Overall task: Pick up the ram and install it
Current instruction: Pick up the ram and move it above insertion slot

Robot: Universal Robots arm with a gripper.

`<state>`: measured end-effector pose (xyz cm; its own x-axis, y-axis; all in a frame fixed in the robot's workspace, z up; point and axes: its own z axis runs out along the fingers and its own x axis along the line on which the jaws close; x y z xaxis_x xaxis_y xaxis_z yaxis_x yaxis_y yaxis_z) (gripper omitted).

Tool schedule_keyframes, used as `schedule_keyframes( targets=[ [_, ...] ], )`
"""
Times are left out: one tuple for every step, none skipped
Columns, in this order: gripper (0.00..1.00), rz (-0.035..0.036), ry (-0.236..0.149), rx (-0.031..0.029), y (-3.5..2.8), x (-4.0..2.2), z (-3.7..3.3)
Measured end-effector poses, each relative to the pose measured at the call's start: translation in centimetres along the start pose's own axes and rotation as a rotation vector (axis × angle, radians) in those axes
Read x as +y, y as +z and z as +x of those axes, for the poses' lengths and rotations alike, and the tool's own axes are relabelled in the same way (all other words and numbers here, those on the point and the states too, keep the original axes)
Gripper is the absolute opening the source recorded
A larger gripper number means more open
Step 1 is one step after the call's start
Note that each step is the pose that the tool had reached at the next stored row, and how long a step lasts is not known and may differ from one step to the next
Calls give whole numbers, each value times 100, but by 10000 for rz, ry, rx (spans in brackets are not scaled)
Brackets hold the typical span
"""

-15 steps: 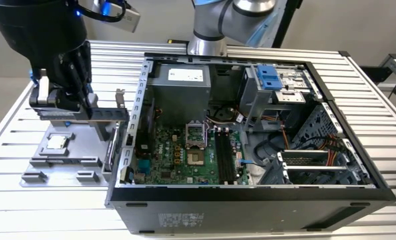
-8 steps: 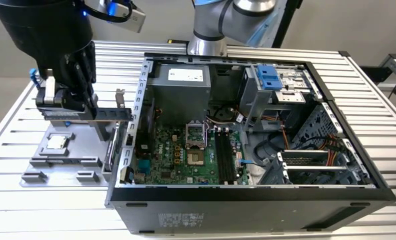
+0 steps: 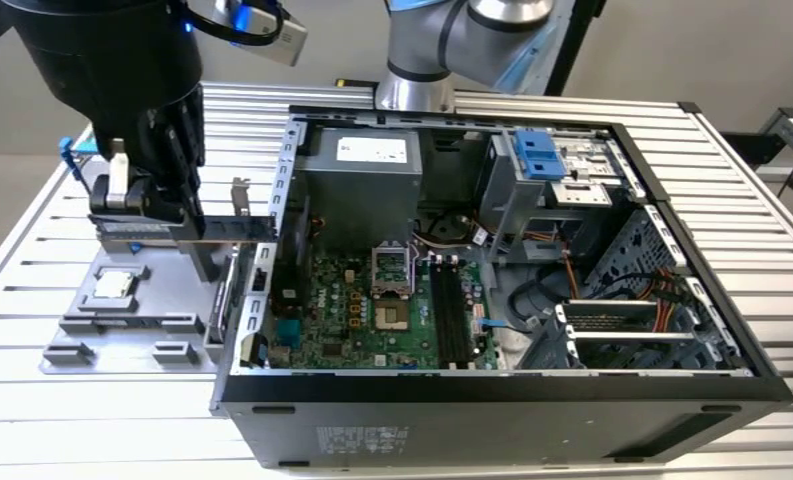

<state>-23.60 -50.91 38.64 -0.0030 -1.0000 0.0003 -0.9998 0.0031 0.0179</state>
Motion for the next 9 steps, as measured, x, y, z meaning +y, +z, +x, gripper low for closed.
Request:
schedule_keyframes(
  targets=[
    [0, 0, 0, -1, 0, -11, 0],
    [0, 0, 0, -1, 0, -22, 0],
    [0, 0, 0, -1, 0, -32, 0],
    [0, -1, -1, -1, -1, -43, 0],
    [0, -1, 0, -1, -1, -53, 0],
    [0, -1, -1, 0, -1, -64, 0],
    [0, -1, 0, -1, -1, -73, 0],
    [0, -2, 0, 0, -2, -84, 0],
    [0, -2, 0, 0, -2, -94, 0]
  ],
)
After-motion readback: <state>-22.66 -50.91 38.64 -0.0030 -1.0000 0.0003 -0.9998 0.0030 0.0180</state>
